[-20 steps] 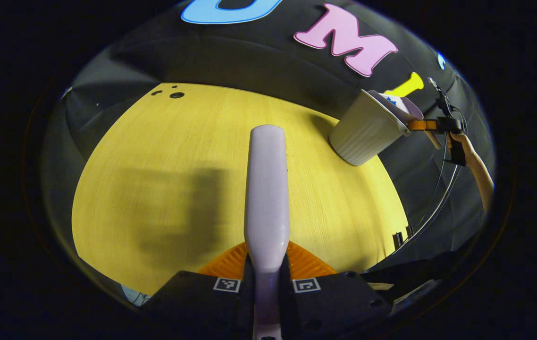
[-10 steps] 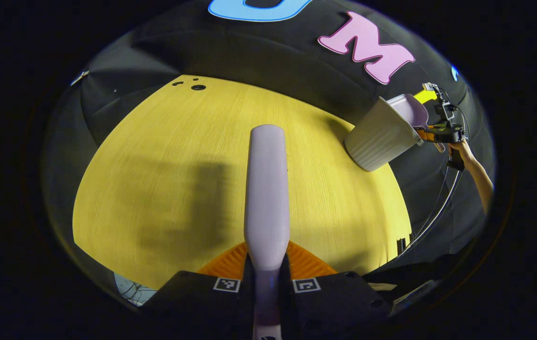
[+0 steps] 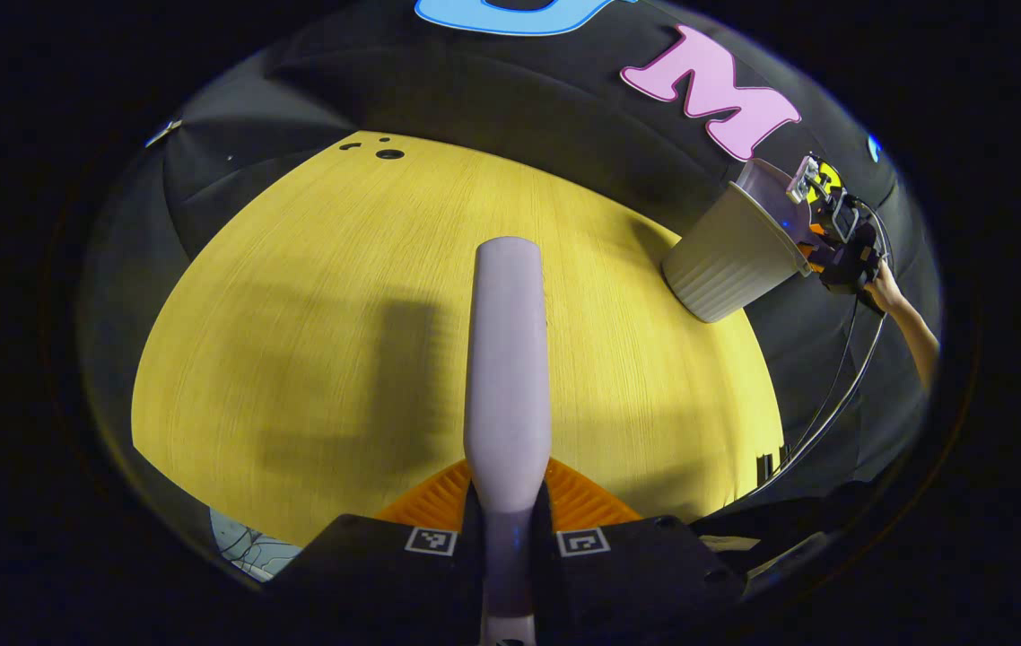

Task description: Pick up the small broom and dustpan from the desktop, sweep the trash into the dustpan with the broom, and then empty the trash into the garbage bin.

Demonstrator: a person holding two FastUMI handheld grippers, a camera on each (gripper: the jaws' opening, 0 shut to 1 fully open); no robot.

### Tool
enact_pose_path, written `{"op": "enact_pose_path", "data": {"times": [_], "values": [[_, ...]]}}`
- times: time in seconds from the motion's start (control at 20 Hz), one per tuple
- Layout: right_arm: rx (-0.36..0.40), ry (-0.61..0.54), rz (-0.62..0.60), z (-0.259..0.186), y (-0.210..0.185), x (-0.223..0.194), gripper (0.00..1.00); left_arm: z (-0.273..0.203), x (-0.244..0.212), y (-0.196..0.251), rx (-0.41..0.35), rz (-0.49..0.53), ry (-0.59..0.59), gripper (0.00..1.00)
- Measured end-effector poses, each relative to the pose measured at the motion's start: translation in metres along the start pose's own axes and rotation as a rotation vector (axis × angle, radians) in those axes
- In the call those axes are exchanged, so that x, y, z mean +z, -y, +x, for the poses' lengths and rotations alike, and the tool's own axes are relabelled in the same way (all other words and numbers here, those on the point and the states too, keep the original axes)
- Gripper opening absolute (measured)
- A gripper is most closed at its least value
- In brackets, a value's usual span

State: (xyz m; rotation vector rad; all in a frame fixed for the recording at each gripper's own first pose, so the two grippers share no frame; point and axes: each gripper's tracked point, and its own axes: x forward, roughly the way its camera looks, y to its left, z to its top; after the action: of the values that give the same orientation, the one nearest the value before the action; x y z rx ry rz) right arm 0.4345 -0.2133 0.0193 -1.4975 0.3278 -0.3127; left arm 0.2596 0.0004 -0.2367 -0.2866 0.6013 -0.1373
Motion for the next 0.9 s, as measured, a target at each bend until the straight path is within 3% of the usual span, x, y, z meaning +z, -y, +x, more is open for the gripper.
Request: {"op": "enact_pose_path", "data": {"times": [0.2, 0.4, 0.6, 0.9], "values": [[-0.018, -0.012, -0.098, 0.002, 0.002, -0.001, 0.35, -0.001, -0.009, -0.003, -0.009, -0.032, -0.010, 0.26], [0.028, -0.039, -0.024, 0.006, 0.000, -0.008, 0.35, -0.002, -0.007, -0.005, -0.002, -0.047, 0.004, 0.26], [0.103, -0.057, 0.194, -0.002, 0.000, -0.006, 0.36, -0.008, 0.001, -0.008, 0.013, -0.033, 0.033, 0.27], [0.181, -0.058, 0.668, -0.033, 0.035, -0.010, 0.35, -0.018, 0.009, -0.007, 0.033, -0.019, 0.066, 0.26]]}}
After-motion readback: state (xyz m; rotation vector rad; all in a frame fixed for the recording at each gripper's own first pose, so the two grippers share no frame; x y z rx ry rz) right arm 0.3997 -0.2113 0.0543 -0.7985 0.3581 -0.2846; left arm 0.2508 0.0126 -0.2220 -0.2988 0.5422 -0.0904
